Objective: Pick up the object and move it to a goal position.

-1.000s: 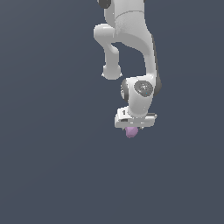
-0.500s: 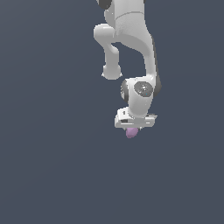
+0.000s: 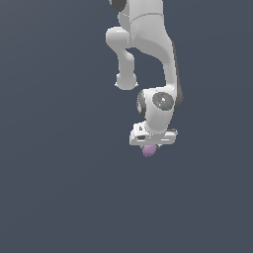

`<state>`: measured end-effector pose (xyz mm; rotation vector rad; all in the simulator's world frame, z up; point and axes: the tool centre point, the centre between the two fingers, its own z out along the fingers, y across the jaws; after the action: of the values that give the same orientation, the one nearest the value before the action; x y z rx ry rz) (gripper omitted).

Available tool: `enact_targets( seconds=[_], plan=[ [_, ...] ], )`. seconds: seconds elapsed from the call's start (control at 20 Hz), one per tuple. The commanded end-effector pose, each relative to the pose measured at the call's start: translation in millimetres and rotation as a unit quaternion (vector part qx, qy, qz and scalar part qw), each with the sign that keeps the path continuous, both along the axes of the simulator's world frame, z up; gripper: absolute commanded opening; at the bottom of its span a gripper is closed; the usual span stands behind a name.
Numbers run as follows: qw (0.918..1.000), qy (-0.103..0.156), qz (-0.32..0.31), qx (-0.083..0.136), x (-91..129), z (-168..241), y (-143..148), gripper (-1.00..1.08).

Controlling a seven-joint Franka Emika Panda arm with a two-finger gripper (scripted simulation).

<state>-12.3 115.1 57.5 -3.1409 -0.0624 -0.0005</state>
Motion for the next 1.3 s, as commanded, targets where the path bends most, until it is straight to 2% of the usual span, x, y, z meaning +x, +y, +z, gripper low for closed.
enact_targets(
  seconds=[0.0,0.35,1.25],
  plan=[
    [1.0,0.0,0.0,0.0,5.3,2.5,1.6,-1.0],
    [1.0,0.0,0.0,0.0,30.4,13.6,8.9,-1.0],
    [1.0,0.0,0.0,0.0,115.9,49.1,33.4,-1.0]
  ],
)
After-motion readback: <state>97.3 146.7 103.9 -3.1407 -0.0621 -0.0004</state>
